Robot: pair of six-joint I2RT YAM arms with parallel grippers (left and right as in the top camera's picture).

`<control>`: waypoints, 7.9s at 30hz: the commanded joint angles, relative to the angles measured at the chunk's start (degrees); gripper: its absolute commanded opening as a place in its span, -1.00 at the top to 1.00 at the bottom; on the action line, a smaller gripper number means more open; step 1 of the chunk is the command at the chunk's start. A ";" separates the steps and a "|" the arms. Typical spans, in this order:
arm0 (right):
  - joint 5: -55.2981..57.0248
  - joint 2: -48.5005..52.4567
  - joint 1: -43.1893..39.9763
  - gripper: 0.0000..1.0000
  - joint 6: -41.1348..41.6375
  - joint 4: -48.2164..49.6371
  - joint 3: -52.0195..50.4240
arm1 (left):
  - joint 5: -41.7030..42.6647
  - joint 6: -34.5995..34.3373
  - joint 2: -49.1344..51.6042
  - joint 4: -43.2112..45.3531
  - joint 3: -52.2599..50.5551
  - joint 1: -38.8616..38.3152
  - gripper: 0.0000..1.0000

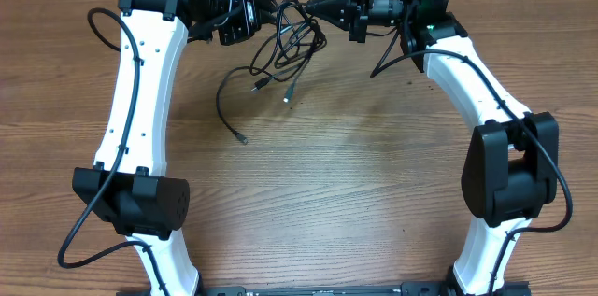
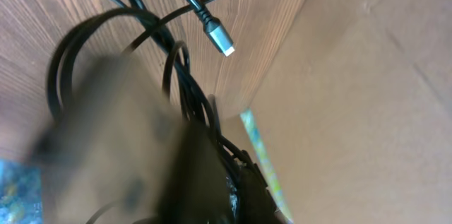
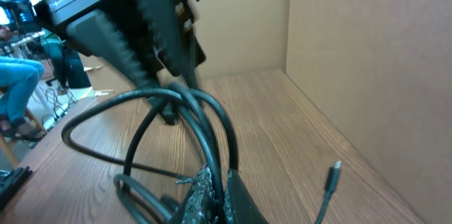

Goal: Untangle cables

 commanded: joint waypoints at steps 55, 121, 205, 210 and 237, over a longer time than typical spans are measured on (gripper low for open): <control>45.00 14.40 -4.96 0.03 -4.11 -42.71 -0.74 | -12.66 7.76 -1.29 -10.56 0.42 0.17 -1.00; 32.11 -38.49 5.77 0.92 -15.76 -56.96 -17.03 | -12.66 7.76 -1.29 -10.56 0.42 0.17 -1.00; 27.56 -41.83 4.46 0.92 -21.00 -50.01 -16.94 | 5.11 105.74 -1.31 -17.22 -6.19 -1.09 -1.00; 27.04 -43.58 1.16 0.92 -21.00 -47.06 -16.94 | 31.52 115.62 -1.31 -17.79 -6.10 8.28 -1.00; 13.92 -39.93 -1.57 0.92 -14.47 -22.53 -16.94 | 41.59 117.39 -1.31 -12.98 -6.10 10.38 -0.69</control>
